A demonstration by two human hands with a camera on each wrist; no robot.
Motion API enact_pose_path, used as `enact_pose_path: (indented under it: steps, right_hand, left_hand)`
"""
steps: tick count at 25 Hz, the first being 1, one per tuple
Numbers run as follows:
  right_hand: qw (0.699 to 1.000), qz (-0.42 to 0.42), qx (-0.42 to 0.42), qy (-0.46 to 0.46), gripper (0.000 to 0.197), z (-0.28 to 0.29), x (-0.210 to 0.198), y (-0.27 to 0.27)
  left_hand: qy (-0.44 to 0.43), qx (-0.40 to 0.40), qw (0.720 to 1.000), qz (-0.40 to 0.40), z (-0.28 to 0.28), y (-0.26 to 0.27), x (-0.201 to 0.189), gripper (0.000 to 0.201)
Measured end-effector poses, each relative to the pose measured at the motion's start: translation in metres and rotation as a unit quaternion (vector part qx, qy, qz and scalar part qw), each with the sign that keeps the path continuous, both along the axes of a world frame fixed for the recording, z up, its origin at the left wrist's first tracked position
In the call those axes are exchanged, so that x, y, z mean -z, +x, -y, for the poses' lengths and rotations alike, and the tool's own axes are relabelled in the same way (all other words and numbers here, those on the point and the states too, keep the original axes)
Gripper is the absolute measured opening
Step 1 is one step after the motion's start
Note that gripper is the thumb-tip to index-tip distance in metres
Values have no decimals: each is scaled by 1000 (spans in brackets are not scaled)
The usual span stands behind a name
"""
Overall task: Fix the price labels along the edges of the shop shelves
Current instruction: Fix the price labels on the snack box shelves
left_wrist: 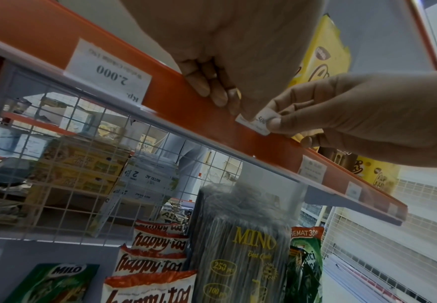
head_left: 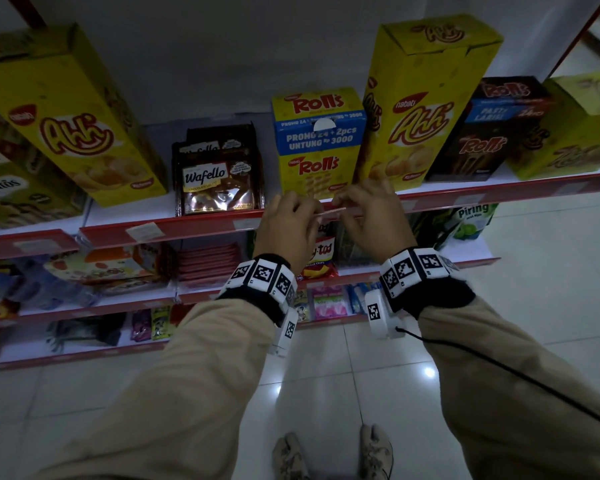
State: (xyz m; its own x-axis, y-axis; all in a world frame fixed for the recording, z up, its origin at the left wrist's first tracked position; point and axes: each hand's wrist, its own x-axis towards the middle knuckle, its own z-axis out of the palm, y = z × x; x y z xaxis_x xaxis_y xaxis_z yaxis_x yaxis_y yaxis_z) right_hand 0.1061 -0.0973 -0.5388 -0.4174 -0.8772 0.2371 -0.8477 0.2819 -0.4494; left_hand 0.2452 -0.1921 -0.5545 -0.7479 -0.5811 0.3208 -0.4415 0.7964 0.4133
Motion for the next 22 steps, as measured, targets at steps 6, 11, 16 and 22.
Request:
enact_pose_path:
  steps: [6,11,16,22]
  right_hand:
    - [997,-62,-29,34,15,-1,1,0]
    - [995,-86,-25,42,17,-2,3,2]
    - [994,-101,-6,35,20,-4,5,8]
    - [991,-123,16,58,27,-7,5,15]
  left_hand:
    - [-25,-9,1000,15,-1,-1,3,18]
    - [-41,-3,999,18,-1,0,3,19]
    - [-49,3,998,41,1,2,1,20]
    - [-52,12,994,92,-1,5,-4,26]
